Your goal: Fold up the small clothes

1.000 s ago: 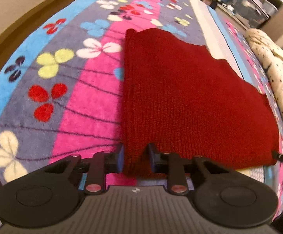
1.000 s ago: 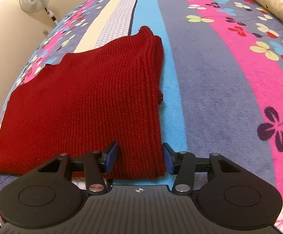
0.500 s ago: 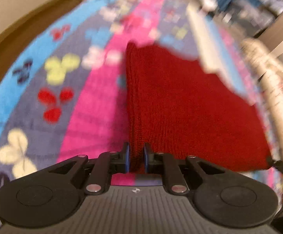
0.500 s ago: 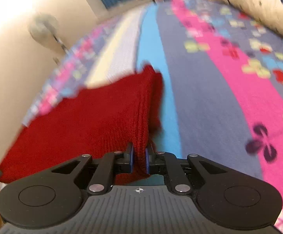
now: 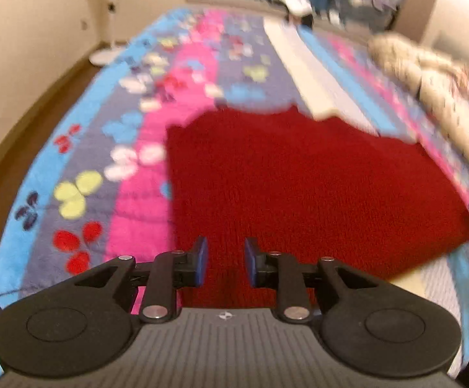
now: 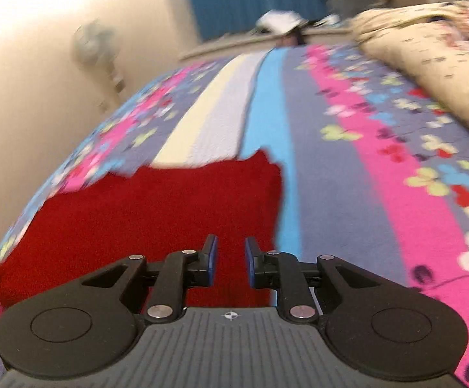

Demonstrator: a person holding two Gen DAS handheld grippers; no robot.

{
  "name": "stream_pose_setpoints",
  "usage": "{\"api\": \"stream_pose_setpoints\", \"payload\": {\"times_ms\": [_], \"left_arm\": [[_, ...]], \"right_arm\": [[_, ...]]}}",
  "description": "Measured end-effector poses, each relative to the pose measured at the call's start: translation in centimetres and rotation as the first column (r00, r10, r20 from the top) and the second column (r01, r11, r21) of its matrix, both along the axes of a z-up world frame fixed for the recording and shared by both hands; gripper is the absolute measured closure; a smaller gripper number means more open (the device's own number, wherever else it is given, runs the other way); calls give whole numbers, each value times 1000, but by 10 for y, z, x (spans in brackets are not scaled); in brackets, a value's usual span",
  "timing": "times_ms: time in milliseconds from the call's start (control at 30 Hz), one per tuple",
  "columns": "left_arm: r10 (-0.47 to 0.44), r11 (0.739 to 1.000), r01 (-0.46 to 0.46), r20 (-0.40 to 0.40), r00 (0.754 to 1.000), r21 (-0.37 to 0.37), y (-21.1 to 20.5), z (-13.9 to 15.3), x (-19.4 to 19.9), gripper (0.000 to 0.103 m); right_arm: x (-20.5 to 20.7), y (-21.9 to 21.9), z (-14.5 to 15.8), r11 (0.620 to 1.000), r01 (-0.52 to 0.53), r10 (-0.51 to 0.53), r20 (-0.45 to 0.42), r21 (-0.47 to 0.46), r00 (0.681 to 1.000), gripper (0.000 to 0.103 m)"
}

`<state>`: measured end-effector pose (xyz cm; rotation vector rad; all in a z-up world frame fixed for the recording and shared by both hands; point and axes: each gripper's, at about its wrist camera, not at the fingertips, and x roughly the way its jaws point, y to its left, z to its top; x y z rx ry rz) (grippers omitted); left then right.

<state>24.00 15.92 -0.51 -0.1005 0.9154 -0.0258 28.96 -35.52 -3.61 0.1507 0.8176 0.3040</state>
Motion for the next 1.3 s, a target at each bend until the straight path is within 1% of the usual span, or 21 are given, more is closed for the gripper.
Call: {"api": "stream_pose_setpoints", "payload": {"times_ms": [33, 67, 100, 167, 200, 267, 300, 367, 433, 467, 500, 533, 567, 600, 700, 833, 900, 1000, 1100, 1200, 1300], "left_arm": [[-8, 999, 12, -74, 997, 47, -5, -13, 4, 75], [-13, 997, 22, -122, 993, 75, -8, -22, 7, 76], [-14, 996, 26, -132, 991, 90, -10, -25, 8, 75], [-10, 997, 18, -95, 995, 80, -11, -18, 7, 71], [-2, 998, 7, -77, 997, 59, -10, -15, 7, 68], [20, 999, -18, -47, 999, 38, -6, -10, 6, 67], [31, 999, -30, -32, 999, 38, -5, -7, 6, 64], [71, 997, -71, 8, 997, 43, -2, -1, 5, 58], [106, 994, -107, 35, 994, 27, 2, 6, 4, 54], [123, 992, -123, 46, 991, 18, 4, 8, 3, 49], [141, 990, -142, 59, 988, 15, 6, 10, 3, 40], [165, 986, -167, 81, 983, 20, 7, 14, 2, 34], [181, 982, -185, 103, 978, 27, 7, 17, 0, 24], [196, 979, -201, 130, 972, 34, 6, 21, -1, 19], [210, 975, -220, 183, 960, 37, 5, 30, -5, 18], [226, 969, -241, 219, 949, 44, 0, 36, -11, 18], [231, 968, -247, 227, 946, 45, -4, 36, -14, 18], [217, 970, -234, 201, 955, 68, -8, 33, -14, 18], [212, 972, -226, 191, 958, 57, -4, 31, -12, 18], [239, 967, -252, 197, 951, 44, 4, 34, -12, 18], [260, 961, -275, 228, 938, 37, 9, 43, -17, 18]], "right_arm": [[4, 6, -12, 998, -22, 18, -62, -61, 998, 81], [7, 12, -24, 993, -46, 32, -126, -111, 992, 81], [9, 18, -29, 989, -62, 42, -148, -137, 988, 81], [8, 25, -24, 982, -81, 64, -100, -168, 993, 81], [7, 25, -22, 983, -80, 67, -84, -164, 994, 80], [4, 24, -18, 986, -71, 62, -65, -148, 996, 79], [4, 22, -16, 987, -67, 60, -54, -146, 997, 79], [5, 19, -14, 986, -54, 51, -25, -156, 998, 79], [1, 16, -10, 985, -36, 37, 8, -168, 999, 77], [-1, 17, -7, 982, -27, 34, 32, -185, 999, 76], [-6, 20, -2, 976, -20, 34, 64, -217, 997, 75], [-11, 24, 0, 967, -13, 40, 103, -256, 994, 73], [-14, 26, 3, 962, -10, 46, 129, -273, 991, 73], [-17, 27, 6, 962, -8, 51, 151, -273, 987, 72], [-24, 32, 17, 971, -7, 56, 197, -237, 979, 69], [-34, 42, 32, 981, 15, 35, 250, -194, 968, 59], [-40, 46, 39, 985, 29, 18, 267, -172, 963, 59], [-51, 52, 47, 991, 38, 1, 292, -127, 956, 59], [-54, 60, 48, 991, 23, 19, 301, -136, 953, 59], [-55, 65, 49, 988, 28, 22, 313, -155, 949, 59], [-51, 70, 49, 987, 64, -14, 314, -148, 949, 59]]}}
